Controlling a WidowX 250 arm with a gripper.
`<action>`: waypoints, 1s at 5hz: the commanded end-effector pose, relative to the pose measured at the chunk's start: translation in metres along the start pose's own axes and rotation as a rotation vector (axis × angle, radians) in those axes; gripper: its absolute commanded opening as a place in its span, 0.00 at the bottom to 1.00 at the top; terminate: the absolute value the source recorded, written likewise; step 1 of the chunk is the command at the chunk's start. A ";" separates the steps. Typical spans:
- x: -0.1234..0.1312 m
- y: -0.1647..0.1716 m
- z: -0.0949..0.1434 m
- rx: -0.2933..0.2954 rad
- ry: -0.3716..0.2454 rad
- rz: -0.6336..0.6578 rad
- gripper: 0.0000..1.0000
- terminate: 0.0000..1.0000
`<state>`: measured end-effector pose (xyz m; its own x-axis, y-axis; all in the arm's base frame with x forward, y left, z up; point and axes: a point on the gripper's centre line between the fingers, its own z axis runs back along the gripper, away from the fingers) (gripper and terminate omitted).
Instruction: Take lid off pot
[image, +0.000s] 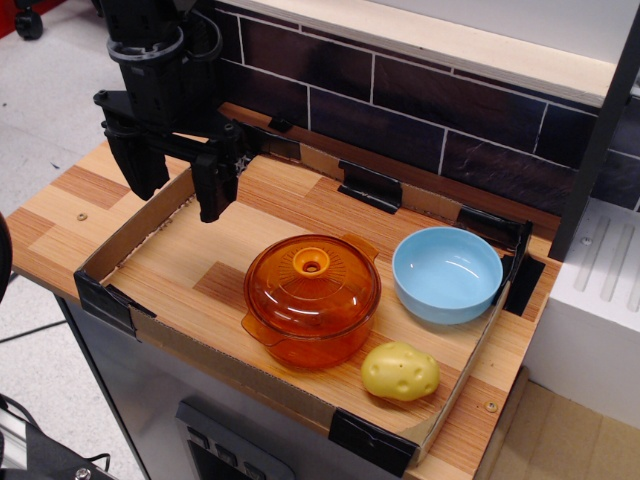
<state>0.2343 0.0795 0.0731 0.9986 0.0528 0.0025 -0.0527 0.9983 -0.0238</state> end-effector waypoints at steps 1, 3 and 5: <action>0.000 0.000 0.000 0.000 0.000 0.000 1.00 0.00; 0.002 -0.022 0.017 -0.024 0.010 0.050 1.00 0.00; -0.001 -0.051 0.028 -0.054 0.004 0.065 1.00 0.00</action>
<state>0.2318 0.0261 0.0940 0.9929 0.1096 -0.0459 -0.1131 0.9900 -0.0839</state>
